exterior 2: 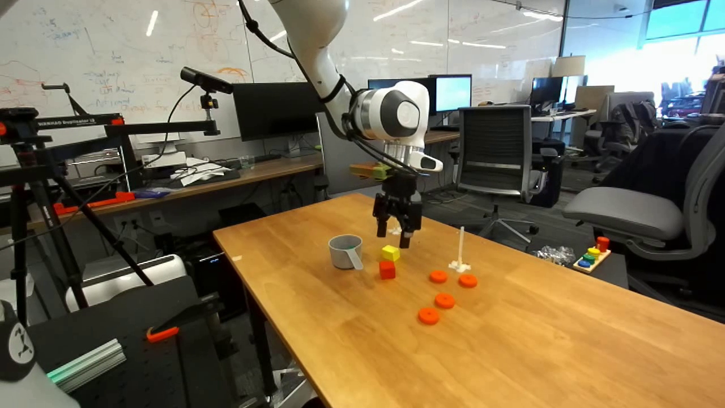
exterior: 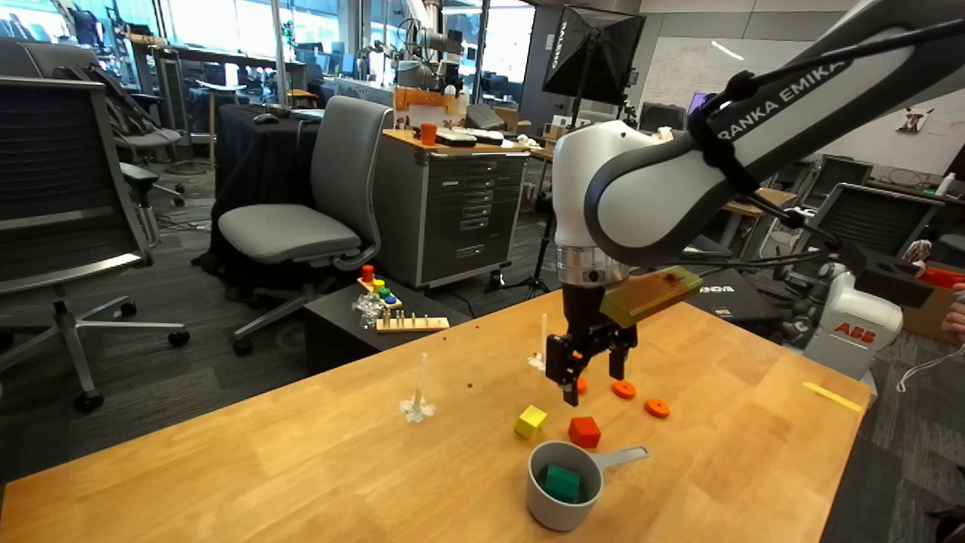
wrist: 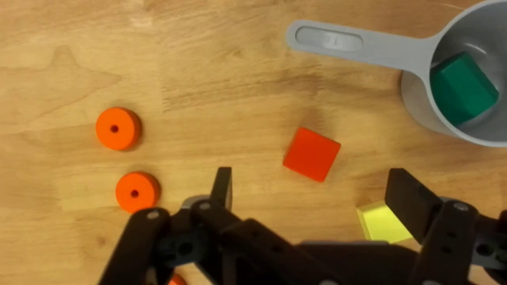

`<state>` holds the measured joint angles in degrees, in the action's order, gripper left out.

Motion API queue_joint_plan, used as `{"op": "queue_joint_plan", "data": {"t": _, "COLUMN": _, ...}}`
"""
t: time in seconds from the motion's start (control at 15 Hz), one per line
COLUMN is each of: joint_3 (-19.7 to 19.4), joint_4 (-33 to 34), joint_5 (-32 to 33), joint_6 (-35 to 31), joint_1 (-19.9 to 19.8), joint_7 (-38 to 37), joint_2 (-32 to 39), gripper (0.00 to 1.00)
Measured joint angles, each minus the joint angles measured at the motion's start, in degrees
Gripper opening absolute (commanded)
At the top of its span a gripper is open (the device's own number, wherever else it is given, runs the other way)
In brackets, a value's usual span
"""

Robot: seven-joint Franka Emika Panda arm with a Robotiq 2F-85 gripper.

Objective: Place the green block, yellow block and then the orange block in the grey measuring cup

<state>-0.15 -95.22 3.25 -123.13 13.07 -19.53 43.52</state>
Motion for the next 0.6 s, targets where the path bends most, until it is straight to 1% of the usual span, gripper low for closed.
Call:
{"op": "queue_joint_plan", "data": {"t": 0.33, "joint_3": 0.0, "joint_4": 7.5, "joint_5": 0.2, "joint_6": 0.0, "joint_1": 0.3, "joint_7": 0.1, "joint_2": 4.9, "gripper": 1.00}}
{"op": "queue_joint_plan", "data": {"t": 0.6, "joint_3": 0.9, "joint_4": 12.8, "joint_5": -0.1, "joint_6": 0.1, "joint_1": 0.3, "joint_7": 0.4, "joint_2": 10.1, "gripper": 1.00}}
